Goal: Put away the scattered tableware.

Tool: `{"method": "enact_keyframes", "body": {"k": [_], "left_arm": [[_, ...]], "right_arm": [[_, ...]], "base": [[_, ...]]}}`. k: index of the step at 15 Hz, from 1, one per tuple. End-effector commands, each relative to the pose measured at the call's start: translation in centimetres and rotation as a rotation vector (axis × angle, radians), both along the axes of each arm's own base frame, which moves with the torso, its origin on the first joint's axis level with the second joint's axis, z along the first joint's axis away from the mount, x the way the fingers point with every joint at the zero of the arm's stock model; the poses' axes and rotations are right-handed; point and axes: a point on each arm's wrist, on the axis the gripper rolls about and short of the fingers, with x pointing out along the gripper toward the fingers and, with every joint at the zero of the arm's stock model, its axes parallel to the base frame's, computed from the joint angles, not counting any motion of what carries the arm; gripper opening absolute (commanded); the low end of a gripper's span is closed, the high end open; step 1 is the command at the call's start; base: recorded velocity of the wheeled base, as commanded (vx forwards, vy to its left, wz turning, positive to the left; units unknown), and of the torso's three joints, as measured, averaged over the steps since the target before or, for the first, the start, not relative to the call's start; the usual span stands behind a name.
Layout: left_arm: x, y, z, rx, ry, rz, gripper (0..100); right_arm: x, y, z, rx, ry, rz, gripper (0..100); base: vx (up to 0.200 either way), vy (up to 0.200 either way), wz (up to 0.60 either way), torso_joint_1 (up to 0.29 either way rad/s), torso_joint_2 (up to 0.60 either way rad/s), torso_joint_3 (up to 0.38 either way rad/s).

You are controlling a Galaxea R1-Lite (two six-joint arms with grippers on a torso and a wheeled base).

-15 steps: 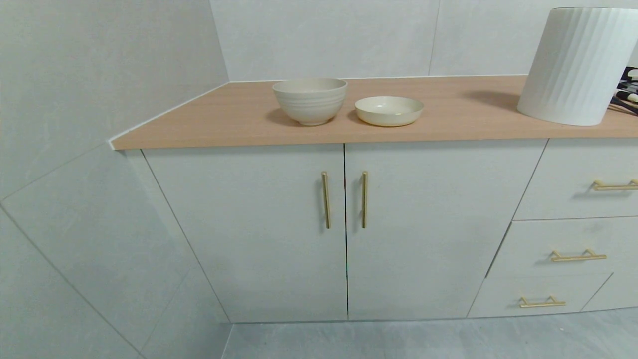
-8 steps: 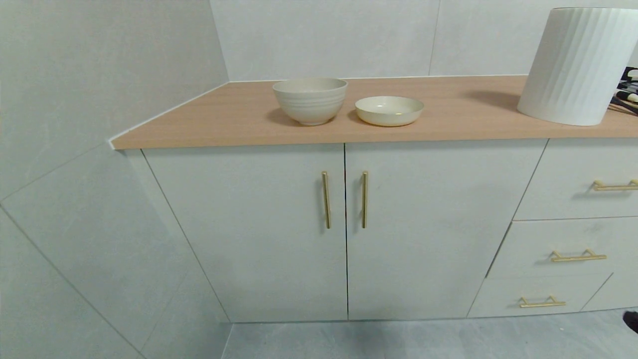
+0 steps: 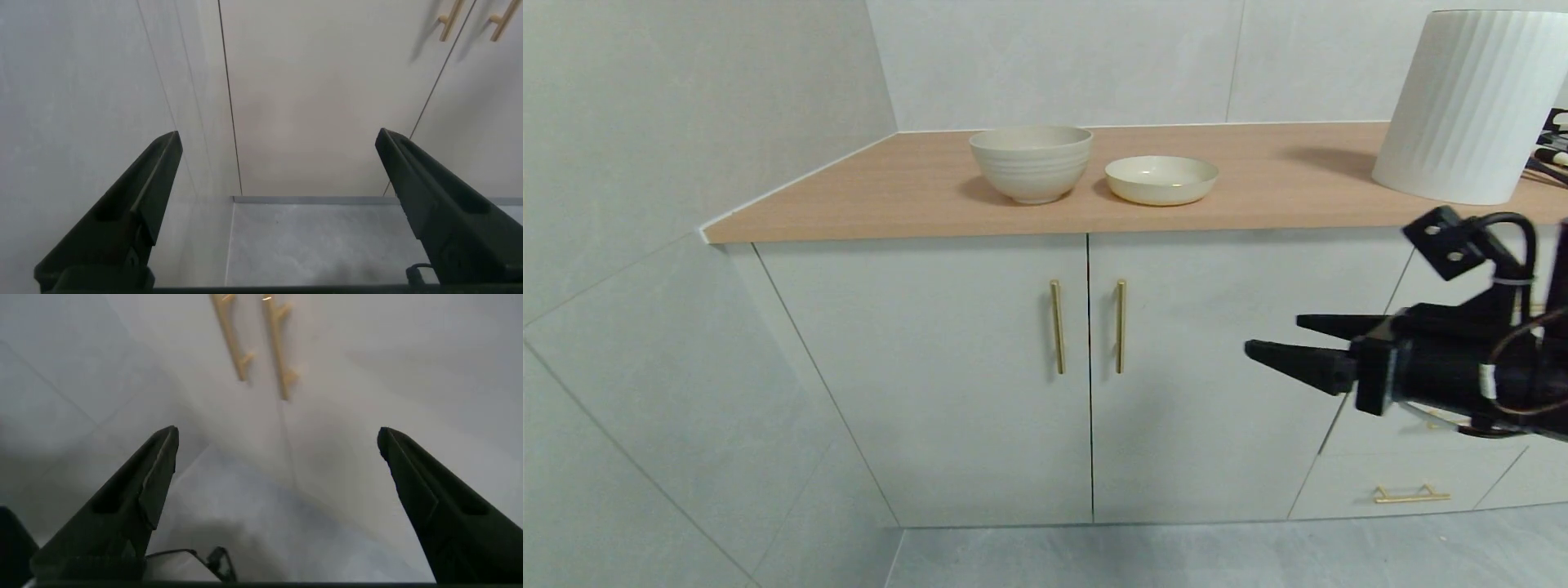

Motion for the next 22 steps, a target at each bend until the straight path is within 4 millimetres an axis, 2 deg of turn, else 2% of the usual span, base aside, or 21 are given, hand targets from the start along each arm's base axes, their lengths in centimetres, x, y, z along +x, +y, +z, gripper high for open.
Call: {"method": "enact_keyframes", "body": {"k": [1, 2, 4, 5, 7, 11, 14, 17, 22], "left_arm": [[0.0, 0.0, 0.0, -0.001, 0.000, 0.000, 100], [0.0, 0.0, 0.0, 0.000, 0.000, 0.000, 100], [0.0, 0.0, 0.0, 0.000, 0.000, 0.002, 100], [0.0, 0.0, 0.0, 0.000, 0.000, 0.002, 100], [0.0, 0.0, 0.0, 0.000, 0.000, 0.000, 100], [0.0, 0.0, 0.0, -0.001, 0.000, 0.000, 100], [0.0, 0.0, 0.0, -0.003, 0.000, 0.000, 100], [0.0, 0.0, 0.0, -0.003, 0.000, 0.002, 100], [0.0, 0.0, 0.0, -0.004, 0.000, 0.000, 100]], "right_arm": [[3.0, 5.1, -2.5, -0.033, 0.077, 0.113, 100], [3.1, 6.2, -2.8, -0.035, 0.082, 0.143, 100], [4.6, 8.4, -3.3, -0.014, 0.099, 0.164, 100], [5.2, 8.8, -3.7, 0.012, 0.125, 0.156, 100], [6.2, 9.2, -4.0, 0.089, 0.124, 0.142, 100], [8.6, 9.8, -5.4, 0.109, 0.119, 0.107, 100], [9.9, 10.5, -5.9, 0.199, 0.151, 0.092, 100], [12.0, 10.9, -7.3, 0.245, 0.127, 0.076, 100], [12.8, 11.4, -8.1, 0.244, 0.137, 0.075, 100]], "base": [[0.000, 0.000, 0.00, 0.000, 0.00, 0.000], [0.000, 0.000, 0.00, 0.000, 0.00, 0.000], [0.000, 0.000, 0.00, 0.000, 0.00, 0.000], [0.000, 0.000, 0.00, 0.000, 0.00, 0.000], [0.000, 0.000, 0.00, 0.000, 0.00, 0.000], [0.000, 0.000, 0.00, 0.000, 0.00, 0.000], [0.000, 0.000, 0.00, 0.000, 0.00, 0.000], [0.000, 0.000, 0.00, 0.000, 0.00, 0.000], [0.000, 0.000, 0.00, 0.000, 0.00, 0.000]]}}
